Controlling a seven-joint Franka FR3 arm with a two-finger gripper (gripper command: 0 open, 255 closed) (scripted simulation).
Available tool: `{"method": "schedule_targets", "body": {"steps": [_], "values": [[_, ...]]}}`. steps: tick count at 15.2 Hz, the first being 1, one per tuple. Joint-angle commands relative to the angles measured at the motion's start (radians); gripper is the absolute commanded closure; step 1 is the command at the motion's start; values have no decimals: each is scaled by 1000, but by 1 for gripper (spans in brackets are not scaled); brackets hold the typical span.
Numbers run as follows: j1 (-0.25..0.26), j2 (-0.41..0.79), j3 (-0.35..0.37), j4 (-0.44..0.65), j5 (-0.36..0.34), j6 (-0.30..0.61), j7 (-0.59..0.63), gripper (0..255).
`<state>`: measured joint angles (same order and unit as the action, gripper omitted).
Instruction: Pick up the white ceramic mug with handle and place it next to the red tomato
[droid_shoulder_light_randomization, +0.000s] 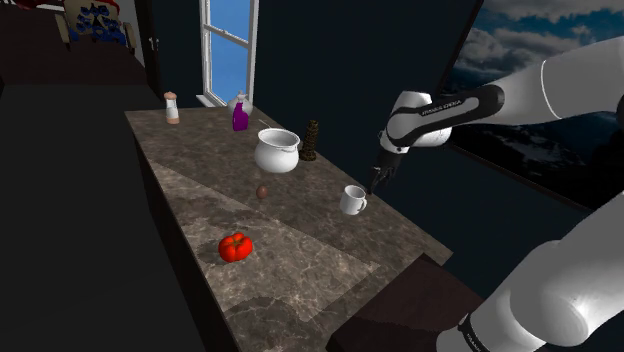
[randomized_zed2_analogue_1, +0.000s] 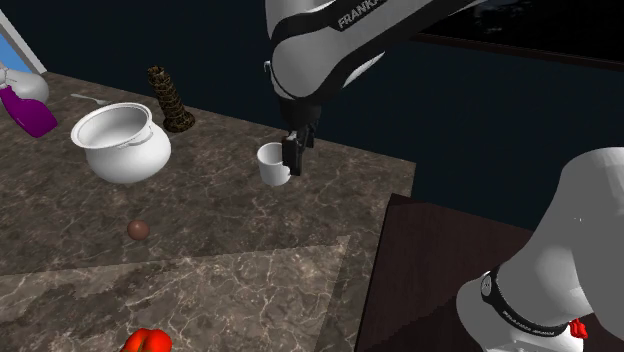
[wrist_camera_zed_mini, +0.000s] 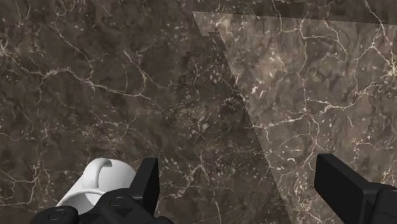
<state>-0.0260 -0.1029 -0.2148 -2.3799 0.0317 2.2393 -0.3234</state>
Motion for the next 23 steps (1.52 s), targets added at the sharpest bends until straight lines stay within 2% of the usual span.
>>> {"method": "schedule_targets", "body": {"steps": [1, 9, 18, 23], "values": [[-3, 74, -8, 32, 16, 49, -23, 0], [-39, 386, -12, 229, 107, 182, -123, 0], [-116, 732, 21, 552, 175, 231, -189, 0], [-125, 781, 31, 570, 185, 263, -195, 0]]}}
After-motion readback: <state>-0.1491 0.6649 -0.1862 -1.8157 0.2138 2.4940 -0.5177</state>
